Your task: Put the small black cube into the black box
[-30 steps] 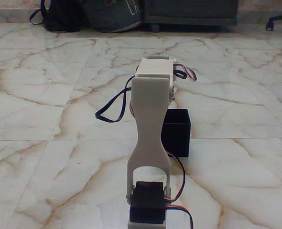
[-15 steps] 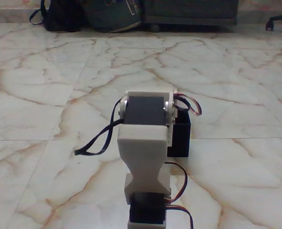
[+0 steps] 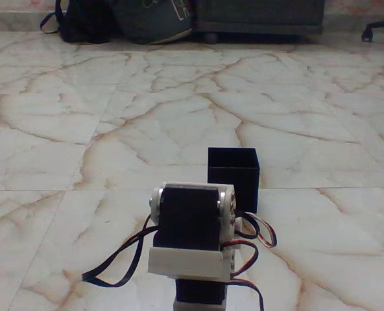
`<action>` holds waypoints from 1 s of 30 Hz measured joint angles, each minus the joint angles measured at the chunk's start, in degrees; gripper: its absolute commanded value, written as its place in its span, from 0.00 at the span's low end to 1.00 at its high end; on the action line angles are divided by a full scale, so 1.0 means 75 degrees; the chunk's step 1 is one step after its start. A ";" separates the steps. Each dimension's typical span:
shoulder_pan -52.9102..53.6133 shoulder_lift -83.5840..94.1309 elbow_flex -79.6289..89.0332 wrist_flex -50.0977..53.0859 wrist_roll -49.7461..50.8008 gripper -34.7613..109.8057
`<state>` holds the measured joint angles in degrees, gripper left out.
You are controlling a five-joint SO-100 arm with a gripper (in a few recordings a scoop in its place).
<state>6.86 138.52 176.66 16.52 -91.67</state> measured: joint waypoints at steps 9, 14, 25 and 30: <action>0.0035 0.0000 -0.0012 0.3293 0.0551 0.26; 0.0000 0.0000 -0.0012 0.3352 0.1477 0.26; 0.0000 0.0000 -0.0012 0.3258 0.0527 0.26; 0.0000 0.0000 -0.0012 0.3258 0.0527 0.26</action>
<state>6.86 138.52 176.57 40.96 -87.71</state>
